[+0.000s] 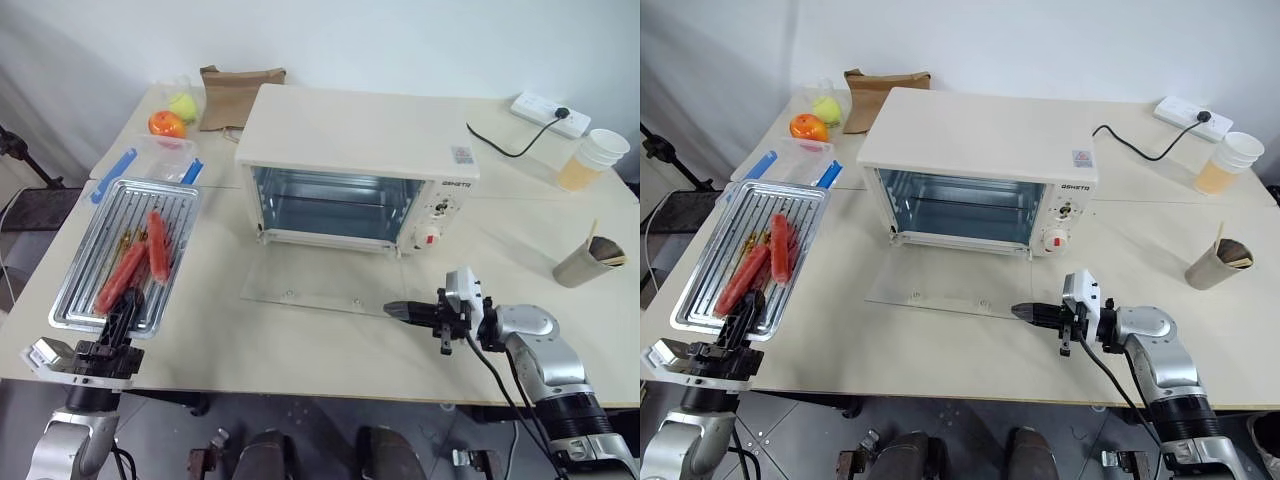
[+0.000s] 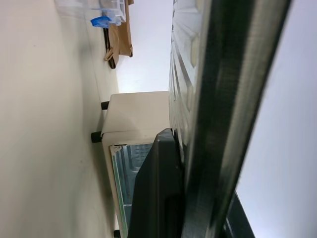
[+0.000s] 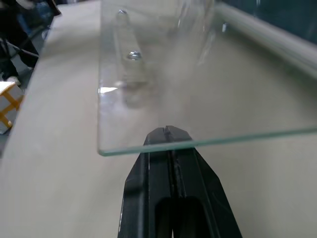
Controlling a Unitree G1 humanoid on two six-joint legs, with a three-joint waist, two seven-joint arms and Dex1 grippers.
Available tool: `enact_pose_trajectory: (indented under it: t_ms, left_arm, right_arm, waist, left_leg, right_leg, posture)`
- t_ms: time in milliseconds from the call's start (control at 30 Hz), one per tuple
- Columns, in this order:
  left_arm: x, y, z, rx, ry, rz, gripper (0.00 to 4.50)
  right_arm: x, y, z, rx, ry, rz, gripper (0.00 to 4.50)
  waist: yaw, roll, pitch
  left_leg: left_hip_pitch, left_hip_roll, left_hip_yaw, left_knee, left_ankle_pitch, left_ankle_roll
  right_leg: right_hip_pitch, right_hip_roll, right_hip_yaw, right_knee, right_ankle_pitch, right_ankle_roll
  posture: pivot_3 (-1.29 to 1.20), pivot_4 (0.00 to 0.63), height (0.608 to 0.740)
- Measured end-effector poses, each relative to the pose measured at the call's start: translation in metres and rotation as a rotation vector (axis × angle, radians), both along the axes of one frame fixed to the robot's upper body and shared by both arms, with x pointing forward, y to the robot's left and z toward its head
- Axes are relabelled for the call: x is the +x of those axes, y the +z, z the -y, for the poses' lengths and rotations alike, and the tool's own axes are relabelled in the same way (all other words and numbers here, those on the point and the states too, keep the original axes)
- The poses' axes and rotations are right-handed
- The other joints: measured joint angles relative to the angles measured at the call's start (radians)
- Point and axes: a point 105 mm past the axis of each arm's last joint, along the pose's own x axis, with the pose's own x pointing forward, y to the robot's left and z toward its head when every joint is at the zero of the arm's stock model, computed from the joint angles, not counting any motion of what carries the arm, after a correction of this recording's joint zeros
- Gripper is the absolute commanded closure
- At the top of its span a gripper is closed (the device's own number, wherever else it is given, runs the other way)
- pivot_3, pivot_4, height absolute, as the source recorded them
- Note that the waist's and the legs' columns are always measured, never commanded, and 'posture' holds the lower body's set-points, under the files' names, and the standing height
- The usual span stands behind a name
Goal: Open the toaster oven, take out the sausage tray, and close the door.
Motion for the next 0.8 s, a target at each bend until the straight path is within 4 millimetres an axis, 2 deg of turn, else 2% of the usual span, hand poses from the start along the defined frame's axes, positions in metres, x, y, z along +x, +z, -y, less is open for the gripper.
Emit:
enact_pose_trajectory:
  t_ms: [167, 300, 433, 567, 667, 800]
  left_arm:
    - [0.001, 0.0, 0.002, 0.001, -0.013, -0.001, 4.5]
    - [0.002, -0.001, 0.002, 0.0, -0.015, -0.01, 4.5]
    - [0.003, -0.001, 0.003, 0.001, -0.023, -0.012, 4.5]
    - [0.003, -0.002, 0.005, 0.003, -0.036, -0.018, 4.5]
    - [0.001, -0.004, 0.007, 0.009, -0.05, -0.026, 4.5]
    - [-0.002, -0.005, 0.009, 0.046, -0.088, -0.042, 4.5]
  right_arm:
    - [-0.005, 0.03, 0.001, 0.065, -0.003, 0.051, 4.47]
    - [-0.002, 0.046, 0.003, 0.109, -0.033, 0.069, 4.47]
    - [0.008, 0.067, 0.002, 0.165, -0.072, 0.099, 4.47]
    - [0.023, 0.095, -0.01, 0.248, -0.105, 0.166, 4.47]
    - [0.028, 0.098, -0.011, 0.268, -0.125, 0.165, 4.47]
    - [0.023, 0.091, -0.006, 0.227, -0.118, 0.152, 4.47]
  waist:
    - [0.0, 0.0, 0.0]
    - [-0.001, 0.0, 0.0]
    - [-0.003, 0.0, 0.0]
    - [-0.003, 0.0, 0.0]
    - [0.002, 0.0, 0.0]
    - [0.002, 0.0, 0.0]
  left_leg:
    - [0.0, 0.0, 0.0, 0.0, 0.0, 0.0]
    - [0.0, 0.001, 0.0, 0.0, 0.0, 0.0]
    - [0.0, 0.001, 0.0, -0.001, 0.0, 0.0]
    - [0.0, 0.002, 0.0, -0.001, 0.0, -0.001]
    - [-0.001, 0.0, -0.001, -0.001, -0.001, -0.001]
    - [-0.002, -0.002, -0.002, -0.002, -0.001, 0.001]
  right_leg:
    - [0.0, 0.0, 0.0, 0.0, 0.0, 0.0]
    - [0.0, 0.0, 0.0, 0.0, 0.0, 0.0]
    - [-0.001, 0.0, 0.001, 0.0, 0.0, 0.0]
    - [-0.001, 0.0, 0.0, 0.0, 0.0, 0.0]
    - [-0.001, 0.0, 0.0, 0.0, 0.0, 0.0]
    - [-0.001, 0.0, 0.001, 0.001, 0.0, 0.0]
  posture:
    - [0.0, 0.15, 0.74]
    - [0.0, 0.15, 0.74]
    - [0.0, 0.15, 0.74]
    - [0.0, 0.15, 0.74]
    - [0.0, 0.15, 0.74]
    - [0.0, 0.15, 0.74]
